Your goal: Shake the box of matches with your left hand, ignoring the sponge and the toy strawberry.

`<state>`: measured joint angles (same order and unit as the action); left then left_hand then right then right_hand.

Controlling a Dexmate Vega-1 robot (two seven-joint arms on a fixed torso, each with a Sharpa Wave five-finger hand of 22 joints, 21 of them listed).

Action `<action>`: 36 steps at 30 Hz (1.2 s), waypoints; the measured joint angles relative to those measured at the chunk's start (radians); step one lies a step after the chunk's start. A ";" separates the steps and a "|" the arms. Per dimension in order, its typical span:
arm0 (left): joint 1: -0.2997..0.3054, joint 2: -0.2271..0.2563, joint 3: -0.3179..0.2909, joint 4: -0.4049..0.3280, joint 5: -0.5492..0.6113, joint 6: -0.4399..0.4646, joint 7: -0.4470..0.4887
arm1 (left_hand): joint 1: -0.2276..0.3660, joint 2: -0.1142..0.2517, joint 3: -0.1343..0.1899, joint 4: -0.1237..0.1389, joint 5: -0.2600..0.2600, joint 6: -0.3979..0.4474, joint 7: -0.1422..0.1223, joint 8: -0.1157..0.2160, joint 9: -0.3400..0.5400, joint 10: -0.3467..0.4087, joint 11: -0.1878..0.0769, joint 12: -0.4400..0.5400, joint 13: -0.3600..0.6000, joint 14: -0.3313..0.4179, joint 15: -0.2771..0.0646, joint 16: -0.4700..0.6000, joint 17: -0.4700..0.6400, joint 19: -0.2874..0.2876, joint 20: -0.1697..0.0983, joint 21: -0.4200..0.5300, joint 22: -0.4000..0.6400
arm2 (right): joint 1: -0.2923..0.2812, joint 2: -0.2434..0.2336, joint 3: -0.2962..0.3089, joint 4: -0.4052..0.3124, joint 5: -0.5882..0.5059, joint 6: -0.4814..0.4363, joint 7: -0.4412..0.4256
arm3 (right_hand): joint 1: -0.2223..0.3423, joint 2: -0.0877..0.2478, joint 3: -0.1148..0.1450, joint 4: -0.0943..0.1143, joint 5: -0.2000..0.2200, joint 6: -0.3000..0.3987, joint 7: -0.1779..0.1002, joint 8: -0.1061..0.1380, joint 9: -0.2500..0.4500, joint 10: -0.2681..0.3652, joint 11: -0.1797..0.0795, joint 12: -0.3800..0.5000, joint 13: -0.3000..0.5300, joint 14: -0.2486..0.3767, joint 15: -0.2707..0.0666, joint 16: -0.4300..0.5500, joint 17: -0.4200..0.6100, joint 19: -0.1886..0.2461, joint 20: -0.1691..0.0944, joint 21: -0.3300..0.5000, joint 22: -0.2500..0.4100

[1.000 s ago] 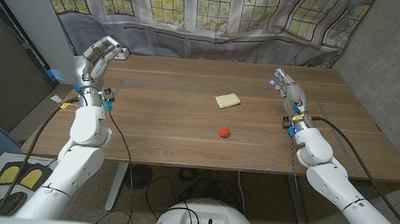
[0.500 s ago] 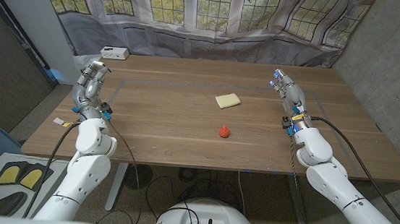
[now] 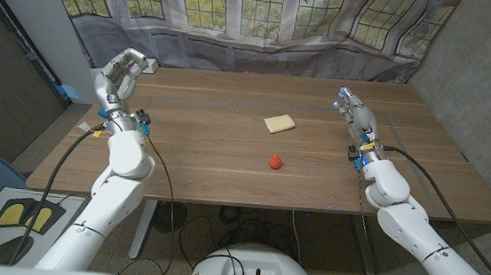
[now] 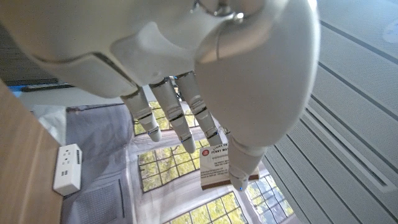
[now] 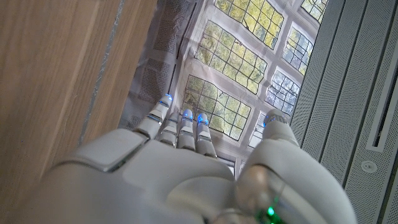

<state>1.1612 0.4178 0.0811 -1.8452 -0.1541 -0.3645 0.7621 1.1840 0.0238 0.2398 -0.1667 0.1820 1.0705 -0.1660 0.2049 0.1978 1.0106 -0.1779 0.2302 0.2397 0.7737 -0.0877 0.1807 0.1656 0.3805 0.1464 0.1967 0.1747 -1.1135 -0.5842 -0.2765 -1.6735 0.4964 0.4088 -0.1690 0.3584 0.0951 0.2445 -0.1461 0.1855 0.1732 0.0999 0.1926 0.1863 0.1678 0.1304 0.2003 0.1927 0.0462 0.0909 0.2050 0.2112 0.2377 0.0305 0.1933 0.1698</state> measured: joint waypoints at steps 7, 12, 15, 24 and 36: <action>-0.038 0.031 0.042 -0.022 0.260 0.113 0.005 | 0.000 0.000 0.000 0.000 0.000 0.000 0.000 0.000 -0.001 0.001 0.001 0.000 0.000 0.000 0.000 0.000 0.000 -0.014 -0.004 -0.007 -0.001 | -0.016 0.000 0.008 -0.008 0.000 0.006 0.000 | 0.000 0.000 0.000 0.000 0.000 0.000 0.000 0.000 0.000 0.000 0.000 0.000 0.000 0.000 0.000 0.000 0.000 0.000 0.000 0.000 0.000; -0.107 0.098 0.137 -0.070 0.436 0.237 -0.019 | 0.000 0.000 0.000 0.000 0.000 0.000 0.000 0.000 -0.001 0.001 0.001 0.000 0.000 -0.007 0.006 0.000 0.000 -0.044 -0.025 -0.011 -0.003 | -0.027 -0.001 0.014 -0.015 -0.002 0.011 -0.016 | 0.000 0.000 0.000 0.000 0.000 0.000 0.000 0.000 0.000 0.000 0.000 0.000 0.000 0.000 0.000 0.000 0.000 0.000 0.000 0.000 0.000; -0.141 0.141 0.182 -0.098 0.534 0.314 -0.062 | -0.013 -0.013 -0.006 0.006 -0.005 0.000 -0.001 0.000 0.000 0.012 0.004 -0.004 0.000 -0.037 0.011 -0.008 0.000 -0.080 -0.060 -0.016 -0.003 | -0.031 -0.002 0.017 -0.019 -0.003 0.012 -0.019 | 0.000 0.000 0.000 0.000 0.000 0.000 0.000 0.000 0.000 0.000 0.000 0.000 0.000 0.000 0.000 0.000 0.000 0.000 0.000 0.000 0.000; -0.272 0.254 0.333 -0.166 0.853 0.527 -0.296 | -0.017 -0.017 -0.009 0.009 -0.008 -0.004 -0.030 -0.008 0.001 0.037 0.001 -0.015 -0.008 -0.069 0.021 -0.012 0.000 -0.115 -0.096 -0.020 -0.003 | -0.044 -0.003 0.024 -0.029 -0.008 0.014 -0.027 | 0.000 0.000 0.000 0.000 0.000 0.000 0.000 0.000 0.000 0.000 0.000 0.000 0.000 0.000 0.000 0.000 0.000 0.000 0.000 0.000 0.000; -0.453 0.334 0.491 -0.209 1.062 0.657 -0.691 | -0.020 -0.020 -0.009 0.009 -0.009 -0.012 -0.022 -0.009 0.005 0.037 0.000 -0.020 -0.006 -0.102 0.023 -0.012 0.000 -0.153 -0.108 -0.020 -0.003 | -0.058 -0.003 0.032 -0.041 -0.014 0.016 -0.037 | 0.000 0.000 0.000 0.000 0.000 0.000 0.000 0.000 0.000 0.000 0.000 0.000 0.000 0.000 0.000 0.000 0.000 0.000 0.000 0.000 0.000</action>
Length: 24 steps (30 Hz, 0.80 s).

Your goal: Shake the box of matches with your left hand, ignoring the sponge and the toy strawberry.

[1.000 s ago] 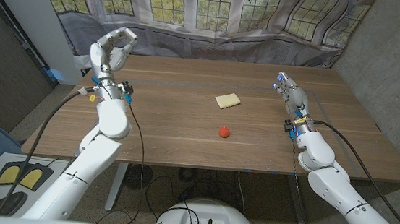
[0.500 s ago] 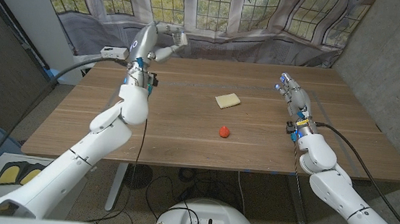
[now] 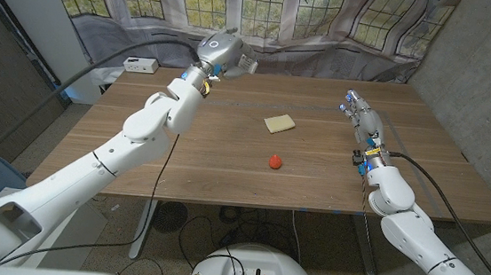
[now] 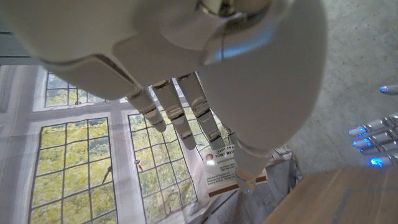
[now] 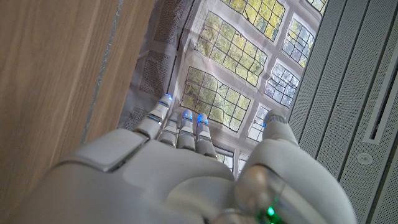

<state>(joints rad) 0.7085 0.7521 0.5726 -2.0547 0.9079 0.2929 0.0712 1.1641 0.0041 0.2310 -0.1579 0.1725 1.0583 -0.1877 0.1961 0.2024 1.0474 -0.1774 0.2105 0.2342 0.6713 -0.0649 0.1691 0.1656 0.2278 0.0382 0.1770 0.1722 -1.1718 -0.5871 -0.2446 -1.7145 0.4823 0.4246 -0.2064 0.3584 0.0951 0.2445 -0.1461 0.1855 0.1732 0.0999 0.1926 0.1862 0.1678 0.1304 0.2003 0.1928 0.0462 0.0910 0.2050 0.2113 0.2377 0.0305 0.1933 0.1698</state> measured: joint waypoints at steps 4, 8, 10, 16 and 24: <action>-0.028 0.012 0.025 -0.006 0.016 0.024 -0.147 | 0.000 0.000 0.000 0.000 0.000 0.004 0.004 -0.001 0.000 0.000 0.000 -0.003 0.002 0.000 0.000 0.000 0.000 0.000 0.000 0.000 0.000 | -0.001 0.000 0.000 -0.002 0.000 0.000 0.000 | 0.000 0.000 0.000 0.000 0.000 0.000 0.000 0.000 0.000 0.000 0.000 0.000 0.000 0.000 0.000 0.000 0.000 0.000 0.000 0.000 0.000; -0.033 0.025 0.027 -0.015 0.004 0.040 -0.251 | 0.000 0.000 0.000 0.000 -0.003 0.008 0.008 0.002 0.000 0.000 0.000 0.001 0.004 0.000 0.000 0.000 0.000 0.000 0.000 0.003 0.000 | -0.001 0.000 0.000 -0.003 -0.001 -0.002 0.000 | 0.000 0.000 0.000 0.000 0.000 0.000 0.000 0.000 0.000 0.000 0.000 0.000 0.000 0.000 0.000 0.000 0.000 0.000 0.000 0.000 0.000; -0.025 0.030 0.020 -0.019 -0.011 0.043 -0.273 | 0.000 0.001 0.000 0.000 -0.004 0.009 0.009 0.005 0.000 0.000 0.000 0.005 0.004 0.000 0.000 0.005 0.000 0.006 0.006 0.005 0.000 | -0.001 0.000 0.000 -0.003 -0.001 -0.003 0.000 | 0.000 0.000 0.000 0.000 0.000 0.000 0.000 0.000 0.000 0.000 0.000 0.000 0.000 0.000 0.000 0.000 0.000 0.000 0.000 0.000 0.000; 0.005 0.052 -0.015 -0.034 -0.073 0.055 -0.302 | 0.000 0.001 0.000 0.000 -0.006 0.015 0.015 0.005 -0.001 0.000 0.000 0.005 0.006 0.000 0.000 0.005 0.000 0.006 0.006 0.005 0.000 | 0.001 0.001 -0.003 -0.003 -0.001 -0.007 0.002 | 0.000 0.000 0.000 0.000 0.000 0.000 0.000 0.000 0.000 0.000 0.000 0.000 0.000 0.000 0.000 0.000 0.000 0.000 0.000 0.000 0.000; 0.019 0.078 -0.030 -0.051 -0.117 0.071 -0.312 | 0.000 0.001 0.000 0.000 -0.002 0.015 0.015 0.005 -0.001 0.000 -0.001 0.005 0.010 0.000 0.000 0.005 0.000 0.011 0.011 0.005 0.000 | 0.003 0.003 -0.005 -0.002 -0.001 -0.009 0.003 | 0.000 0.000 0.000 0.000 0.000 0.000 0.000 0.000 0.000 0.000 0.000 0.000 0.000 0.000 0.000 0.000 0.000 0.000 0.000 0.000 0.000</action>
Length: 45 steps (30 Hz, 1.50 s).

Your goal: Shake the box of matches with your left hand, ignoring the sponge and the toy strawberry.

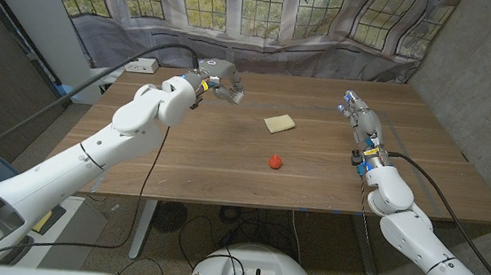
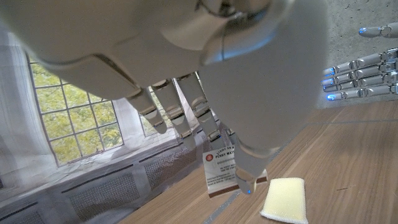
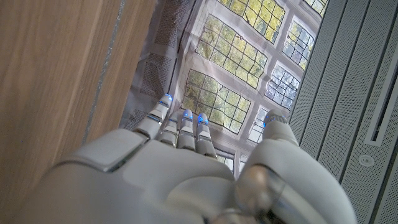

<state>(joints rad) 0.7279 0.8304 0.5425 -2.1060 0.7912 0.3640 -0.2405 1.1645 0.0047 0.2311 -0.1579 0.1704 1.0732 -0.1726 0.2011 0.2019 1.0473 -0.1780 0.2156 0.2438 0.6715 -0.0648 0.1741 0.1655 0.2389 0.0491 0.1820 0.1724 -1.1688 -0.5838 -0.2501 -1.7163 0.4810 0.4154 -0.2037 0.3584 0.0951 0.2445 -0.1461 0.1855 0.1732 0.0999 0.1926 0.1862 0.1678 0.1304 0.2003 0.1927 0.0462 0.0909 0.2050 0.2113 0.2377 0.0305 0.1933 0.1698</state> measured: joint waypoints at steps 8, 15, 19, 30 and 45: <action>0.003 0.021 -0.001 -0.006 -0.028 0.021 -0.008 | 0.000 0.000 0.000 0.000 0.000 0.000 0.000 0.000 0.001 -0.001 -0.002 0.000 -0.004 0.000 0.000 0.000 0.000 0.005 0.005 0.000 0.000 | 0.000 0.001 -0.001 0.001 0.000 -0.001 0.000 | 0.000 0.000 0.000 0.000 0.000 0.000 0.000 0.000 0.000 0.000 0.000 0.000 0.000 0.002 -0.002 0.000 0.000 0.000 0.000 0.000 0.000; 0.003 0.031 0.002 -0.007 -0.046 0.030 -0.012 | 0.000 0.000 0.000 0.000 0.000 -0.002 0.002 -0.001 0.001 -0.002 -0.002 -0.001 -0.005 0.000 0.000 0.000 0.000 0.005 0.005 0.000 0.000 | 0.000 0.001 -0.004 0.003 0.000 -0.002 -0.001 | 0.000 0.000 0.000 0.000 0.000 0.000 0.000 0.000 0.000 0.000 0.000 0.000 0.000 0.002 -0.002 0.000 0.000 0.000 0.000 0.000 0.000; 0.003 0.044 0.005 -0.008 -0.063 0.033 -0.013 | 0.000 0.000 0.000 0.000 0.000 -0.002 0.002 0.001 0.001 -0.002 -0.002 0.003 -0.005 0.000 0.000 0.000 0.000 0.002 0.009 0.000 0.000 | 0.004 0.002 -0.005 0.005 0.000 -0.005 0.001 | 0.000 0.000 0.000 0.000 0.000 0.000 0.000 0.000 0.000 0.000 0.000 0.000 0.000 0.002 -0.002 0.000 0.000 0.000 0.000 0.000 0.000; 0.022 0.079 0.000 -0.017 -0.109 0.023 -0.006 | 0.000 0.000 0.000 0.000 -0.001 -0.001 0.002 0.004 0.001 -0.002 -0.002 0.003 0.000 0.000 0.000 0.000 0.000 0.002 0.009 0.008 0.000 | 0.015 0.003 -0.011 0.012 0.003 -0.008 0.007 | 0.000 0.000 0.000 0.000 0.000 0.000 0.000 0.000 0.000 0.000 0.000 0.000 0.000 0.002 -0.002 0.000 0.000 0.000 0.000 0.000 0.000; 0.052 0.128 -0.011 -0.029 -0.172 0.000 -0.011 | 0.000 0.000 0.000 0.000 0.004 0.002 0.006 0.003 0.000 -0.001 -0.001 0.003 0.000 0.000 0.000 0.000 0.000 0.015 0.021 0.008 0.000 | 0.027 0.005 -0.017 0.016 0.002 -0.011 0.009 | 0.000 0.000 0.000 0.000 0.000 0.000 0.000 0.000 0.000 0.000 0.000 0.000 0.000 0.002 -0.002 0.000 0.000 0.000 0.000 0.000 0.000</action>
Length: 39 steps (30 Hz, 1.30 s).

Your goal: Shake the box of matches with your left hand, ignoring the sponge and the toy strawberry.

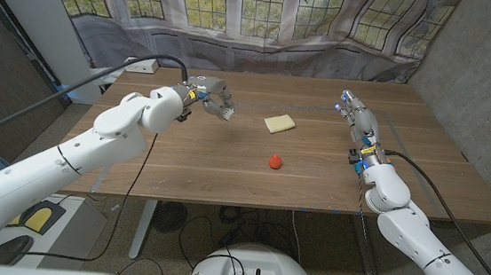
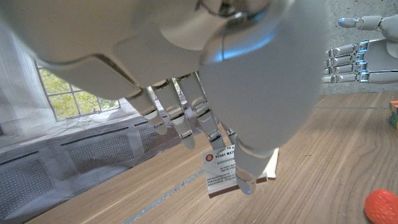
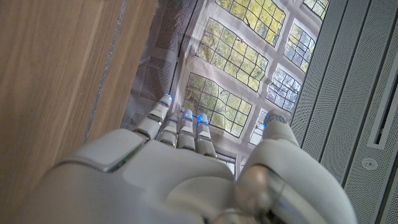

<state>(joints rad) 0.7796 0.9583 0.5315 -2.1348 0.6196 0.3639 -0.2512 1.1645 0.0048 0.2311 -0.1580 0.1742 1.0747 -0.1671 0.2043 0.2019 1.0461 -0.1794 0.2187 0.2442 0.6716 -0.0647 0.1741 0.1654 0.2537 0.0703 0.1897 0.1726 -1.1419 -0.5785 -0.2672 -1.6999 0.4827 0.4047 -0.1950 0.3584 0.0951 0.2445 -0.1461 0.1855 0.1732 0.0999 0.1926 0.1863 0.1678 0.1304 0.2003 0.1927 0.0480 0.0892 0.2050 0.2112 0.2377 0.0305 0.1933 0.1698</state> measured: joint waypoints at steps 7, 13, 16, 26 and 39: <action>0.009 0.014 0.000 -0.007 -0.014 -0.006 -0.006 | 0.000 0.000 0.000 0.000 0.000 -0.005 0.005 0.000 0.001 0.002 0.002 0.004 0.003 0.000 0.000 0.000 0.000 0.000 0.010 0.000 0.000 | 0.003 0.002 -0.004 0.001 -0.002 -0.001 -0.001 | 0.000 0.000 0.000 0.000 0.000 0.000 0.000 0.000 0.000 0.000 0.000 0.000 0.000 0.000 0.000 0.000 0.000 0.000 0.000 0.000 0.000; 0.013 0.020 0.005 -0.009 -0.021 -0.010 -0.014 | 0.000 0.000 0.000 0.000 0.000 -0.005 0.005 0.000 0.001 0.002 0.002 0.004 0.003 0.000 0.000 0.000 -0.003 0.004 0.025 0.000 0.000 | 0.003 0.004 -0.005 0.001 -0.003 -0.001 -0.003 | 0.000 0.000 0.000 0.000 0.000 0.000 0.000 0.000 0.000 0.000 0.000 0.000 0.000 0.000 0.000 0.000 0.000 0.000 0.000 0.000 0.000; 0.015 0.022 0.010 -0.010 -0.026 -0.012 -0.020 | 0.000 0.000 0.000 0.000 0.000 -0.005 0.005 0.000 0.001 0.002 0.002 0.004 0.003 0.000 0.000 0.000 -0.003 0.007 0.028 0.000 0.000 | 0.003 0.006 -0.006 0.002 -0.003 -0.001 -0.004 | 0.000 0.000 0.000 0.000 0.000 0.000 0.000 0.000 0.000 0.000 0.000 0.000 0.000 0.000 0.000 0.000 0.000 0.000 0.000 0.000 0.000; 0.018 0.024 0.025 -0.009 -0.037 -0.025 -0.036 | 0.000 0.000 0.003 -0.003 0.000 -0.011 0.010 -0.001 0.001 0.001 0.001 0.004 0.003 0.000 0.000 0.000 -0.003 0.008 0.038 0.000 0.000 | 0.000 0.009 -0.007 0.003 -0.003 0.002 -0.006 | 0.000 0.000 0.000 0.000 0.000 0.000 0.000 0.000 0.000 0.000 0.000 0.000 0.000 0.000 0.000 0.000 0.000 0.000 0.000 0.000 0.000; 0.021 0.026 0.045 -0.003 -0.040 -0.037 -0.055 | -0.011 0.011 0.003 -0.003 -0.002 -0.011 0.010 -0.008 -0.001 0.001 0.001 0.000 0.004 0.000 0.000 0.000 -0.003 0.009 0.045 0.000 0.000 | 0.000 0.009 -0.010 0.002 -0.006 0.003 -0.008 | 0.000 0.000 0.000 0.000 0.000 0.000 0.000 0.000 0.000 0.000 0.000 0.000 0.000 0.000 0.000 0.000 0.000 0.000 0.000 0.000 0.000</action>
<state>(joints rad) 0.8003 0.9838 0.5769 -2.1376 0.5794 0.3267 -0.3064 1.1538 0.0156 0.2339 -0.1608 0.1724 1.0637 -0.1570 0.1965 0.2012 1.0473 -0.1783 0.2183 0.2477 0.6716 -0.0647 0.1740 0.1628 0.2631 0.1156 0.1897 0.1727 -1.1422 -0.5691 -0.2769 -1.6979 0.4766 0.4077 -0.2026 0.3584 0.0951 0.2445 -0.1461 0.1855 0.1732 0.0999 0.1926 0.1863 0.1678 0.1304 0.2003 0.1927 0.0480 0.0892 0.2050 0.2112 0.2377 0.0305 0.1933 0.1698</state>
